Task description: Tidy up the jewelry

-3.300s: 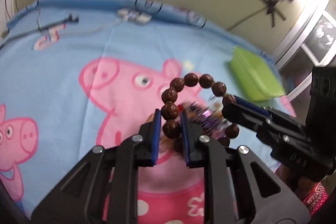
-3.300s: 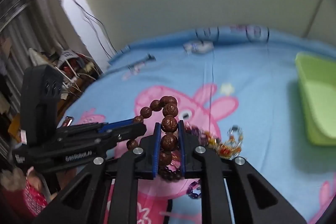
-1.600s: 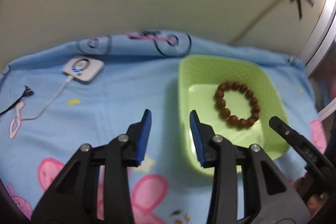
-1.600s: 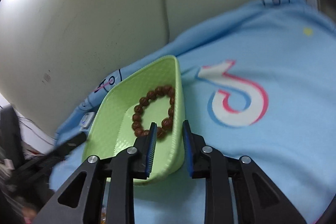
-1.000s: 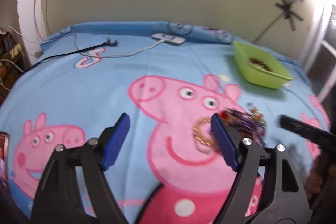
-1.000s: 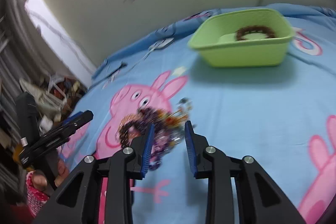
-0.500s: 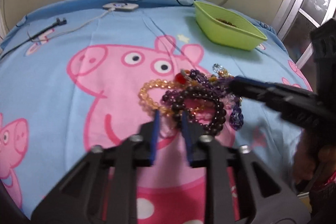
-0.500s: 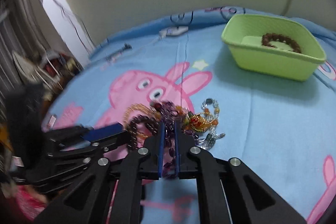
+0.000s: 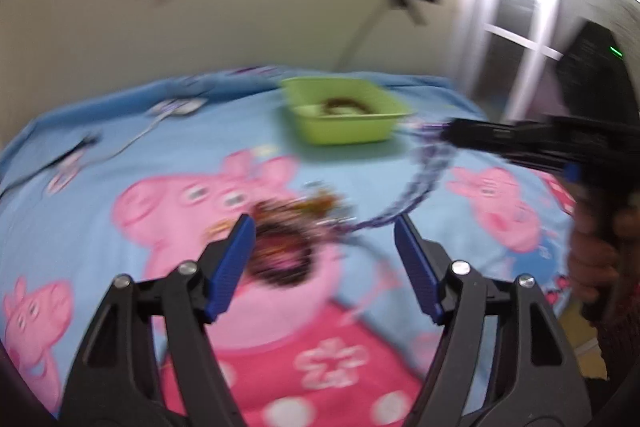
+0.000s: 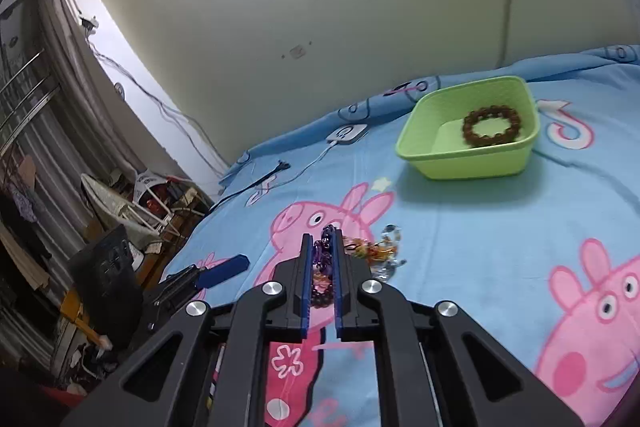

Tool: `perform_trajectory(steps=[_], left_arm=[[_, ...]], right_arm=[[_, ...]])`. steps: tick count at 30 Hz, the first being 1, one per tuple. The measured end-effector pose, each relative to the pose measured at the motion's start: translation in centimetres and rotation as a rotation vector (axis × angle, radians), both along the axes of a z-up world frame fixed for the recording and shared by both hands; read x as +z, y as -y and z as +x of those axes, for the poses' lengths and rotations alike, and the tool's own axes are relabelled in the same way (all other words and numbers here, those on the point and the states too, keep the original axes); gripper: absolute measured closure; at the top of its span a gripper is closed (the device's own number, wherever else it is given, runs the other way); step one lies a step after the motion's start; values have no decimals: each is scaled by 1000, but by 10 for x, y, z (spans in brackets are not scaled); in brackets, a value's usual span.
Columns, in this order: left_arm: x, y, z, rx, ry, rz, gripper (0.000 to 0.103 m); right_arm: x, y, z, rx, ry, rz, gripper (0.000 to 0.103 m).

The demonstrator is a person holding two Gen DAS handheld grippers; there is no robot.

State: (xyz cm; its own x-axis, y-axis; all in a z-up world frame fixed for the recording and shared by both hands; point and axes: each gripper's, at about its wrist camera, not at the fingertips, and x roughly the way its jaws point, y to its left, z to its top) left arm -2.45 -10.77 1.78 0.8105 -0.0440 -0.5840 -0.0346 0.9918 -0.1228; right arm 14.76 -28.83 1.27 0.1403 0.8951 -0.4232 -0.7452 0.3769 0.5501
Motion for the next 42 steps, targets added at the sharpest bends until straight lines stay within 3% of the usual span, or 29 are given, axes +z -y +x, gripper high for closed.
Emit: perform_trajectory(steps=[6, 7, 10, 14, 18, 23, 27, 36, 39, 42], left_arm=[[-4, 58, 45, -149, 12, 50, 33], [-8, 61, 56, -175, 0, 31, 41], [-20, 70, 82, -235, -62, -17, 97], [-12, 60, 87, -238, -54, -94, 97], [26, 41, 82, -223, 39, -119, 97], [62, 24, 100, -200, 89, -136, 97], [86, 14, 124, -175, 117, -108, 97], [137, -9, 180, -117, 177, -68, 97], [142, -16, 196, -102, 186, -65, 97], [130, -21, 207, -93, 162, -80, 97]], right_arm=[[11, 25, 0, -22, 6, 46, 103], [14, 31, 1, -23, 3, 60, 103], [19, 43, 8, -32, -8, 95, 103], [14, 59, 25, -70, -25, 106, 103], [2, 68, 52, -78, -116, 147, 103], [6, 57, 75, -38, -158, 190, 103], [21, 42, 94, -21, -141, 194, 103], [86, -2, 157, -28, -35, 208, 103], [96, -12, 169, -32, -9, 204, 103], [85, -25, 182, -39, -8, 175, 103]])
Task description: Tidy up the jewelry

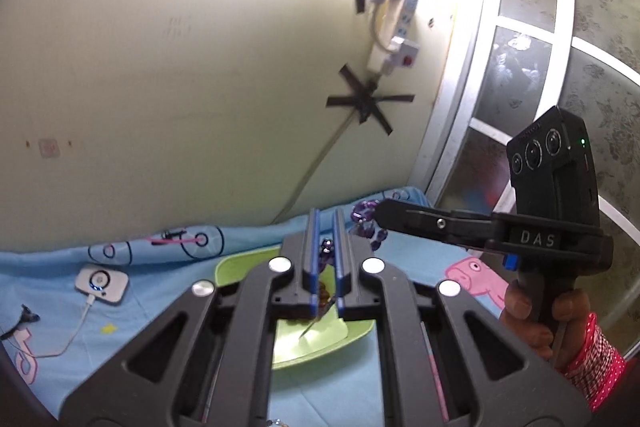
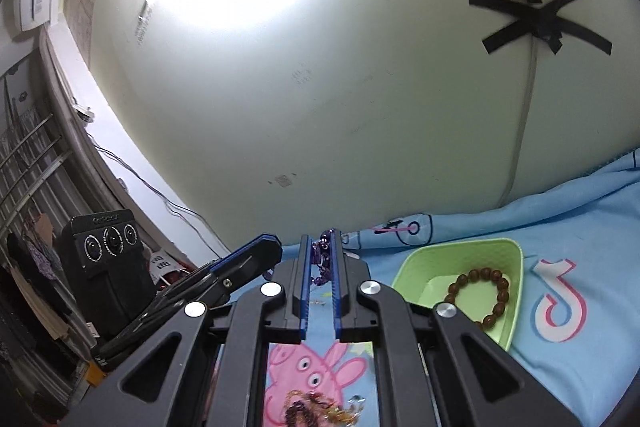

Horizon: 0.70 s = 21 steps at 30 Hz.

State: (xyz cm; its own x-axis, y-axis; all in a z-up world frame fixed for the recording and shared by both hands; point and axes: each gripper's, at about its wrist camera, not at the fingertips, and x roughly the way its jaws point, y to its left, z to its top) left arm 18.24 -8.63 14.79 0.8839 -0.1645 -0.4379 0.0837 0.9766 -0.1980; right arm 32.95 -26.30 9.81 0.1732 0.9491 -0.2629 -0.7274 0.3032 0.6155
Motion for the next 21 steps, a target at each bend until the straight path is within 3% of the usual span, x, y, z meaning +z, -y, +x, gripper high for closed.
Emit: perform_trajectory(steps=[3, 7, 10, 15, 19, 21], left_arm=[[-33, -7, 15, 17, -75, -16, 97], [-81, -14, 34, 45, -207, -29, 97], [-101, -20, 44, 74, -292, -30, 97], [-75, -34, 33, 107, -233, -64, 97], [-32, -37, -2, 114, -119, -80, 97], [-17, -39, -33, 120, -67, -69, 97]], right_arm=[[-26, -11, 6, 3, -18, -45, 103], [-84, -20, 14, -35, -89, -135, 103], [-102, -20, 18, -52, -125, -187, 103], [-76, -5, 11, -80, -69, -139, 103], [-29, 16, -24, -104, 68, -71, 102], [-15, 25, -43, -123, 123, -50, 59]])
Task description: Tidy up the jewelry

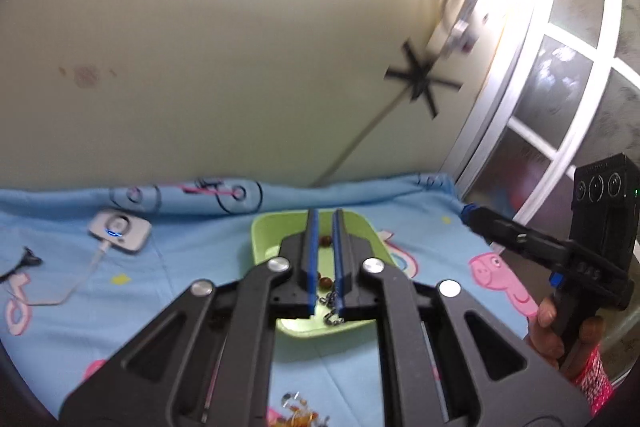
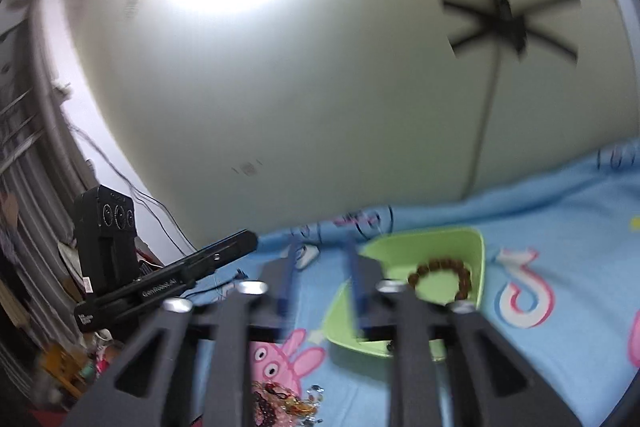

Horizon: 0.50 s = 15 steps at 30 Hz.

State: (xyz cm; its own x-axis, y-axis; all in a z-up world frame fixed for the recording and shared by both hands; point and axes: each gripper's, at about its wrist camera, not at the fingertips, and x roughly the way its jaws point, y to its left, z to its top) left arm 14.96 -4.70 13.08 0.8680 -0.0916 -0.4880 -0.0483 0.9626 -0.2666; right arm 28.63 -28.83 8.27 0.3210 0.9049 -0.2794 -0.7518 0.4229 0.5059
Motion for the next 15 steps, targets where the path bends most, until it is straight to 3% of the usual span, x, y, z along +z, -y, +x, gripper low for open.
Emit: perform_trajectory(steps=[1, 2, 4, 6, 9, 11, 13, 15], left_arm=[[3, -1, -12, 8, 12, 5, 93], [3, -2, -25, 19, 21, 11, 82], [-3, -8, -57, 62, 27, 25, 73], [-17, -13, -82, 94, 0, 49, 73], [-56, -22, -116, 138, -90, 46, 73], [-86, -27, -133, 141, -156, 6, 73], [-112, -29, -144, 130, -205, -43, 73], [-132, -26, -145, 112, -251, -77, 73]], right_arm=[[3, 8, -14, -26, 18, 24, 22], [3, 15, -22, -58, 21, 55, 19], [-8, 27, -38, -87, 7, 96, 19], [-27, 19, -48, -10, -26, 16, 19], [-67, 5, -68, 24, -53, -108, 26], [-98, -14, -78, 90, -103, -203, 58], [-126, -30, -83, 157, -178, -263, 65], [-143, -43, -90, 160, -181, -319, 65]])
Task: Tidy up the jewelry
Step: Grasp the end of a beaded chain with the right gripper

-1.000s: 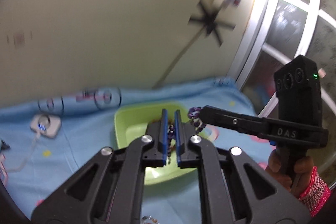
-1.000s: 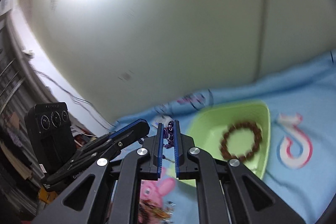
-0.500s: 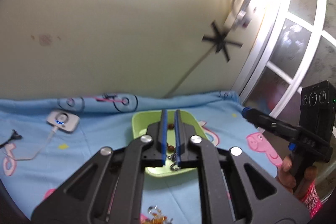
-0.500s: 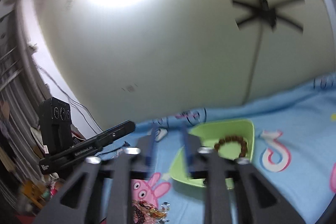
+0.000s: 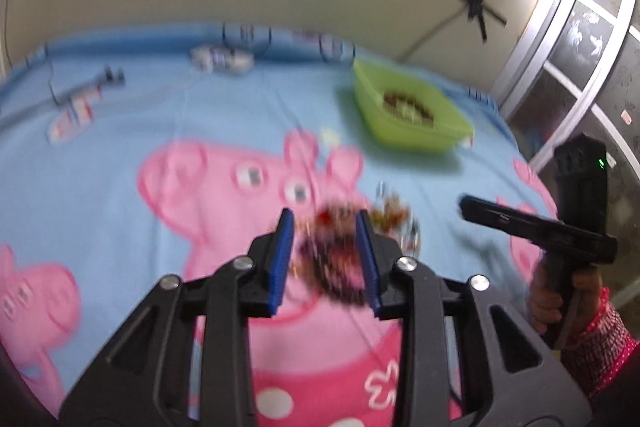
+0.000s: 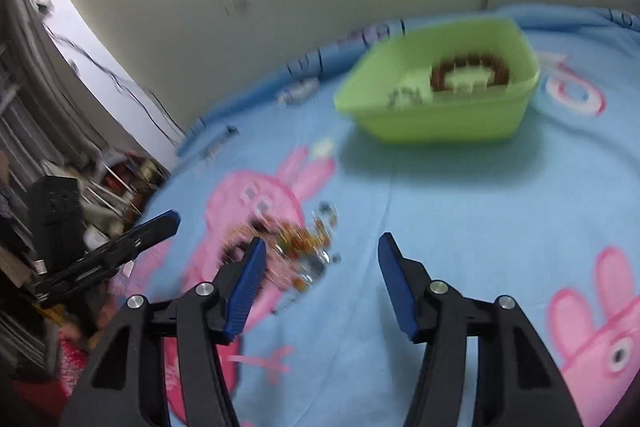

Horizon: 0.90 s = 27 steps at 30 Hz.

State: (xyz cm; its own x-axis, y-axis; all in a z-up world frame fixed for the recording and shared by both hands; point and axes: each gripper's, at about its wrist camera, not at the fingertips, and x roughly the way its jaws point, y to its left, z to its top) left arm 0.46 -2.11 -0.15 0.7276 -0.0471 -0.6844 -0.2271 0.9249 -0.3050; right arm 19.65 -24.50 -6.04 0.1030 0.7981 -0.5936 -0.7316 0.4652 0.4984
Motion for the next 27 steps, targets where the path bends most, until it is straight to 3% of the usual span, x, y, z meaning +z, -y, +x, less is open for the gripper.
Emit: perform_trajectory(steps=[5, 6, 7, 8, 9, 14, 17, 21, 24, 27], left_arm=[[-34, 20, 20, -42, -97, 27, 73], [-37, 22, 21, -35, -100, 53, 74], [-37, 26, 22, -25, -101, 106, 84], [-37, 25, 21, -16, -108, 129, 88], [-37, 21, 20, -7, -115, 130, 93], [-39, -13, 0, 104, -144, 178, 93], [-38, -36, -15, 164, -154, 159, 93], [-26, -46, -33, 220, -134, 173, 83], [-10, -39, -44, 226, -81, 168, 69], [7, -16, -39, 165, -28, 173, 68]], right_arm=[[-3, -36, -12, 13, 87, -107, 67], [-1, -43, -15, 23, 108, -125, 73], [-3, -52, -16, 49, 122, -156, 98], [-7, -58, -17, 73, 125, -189, 103], [-9, -57, -19, 67, 140, -204, 103], [-9, -23, -21, 40, 146, -209, 103], [-10, 15, -20, 7, 98, -174, 103], [-10, 60, -18, -79, 46, -137, 103], [-10, 81, -16, -141, 59, -138, 103], [-4, 111, -9, -229, 73, -109, 103]])
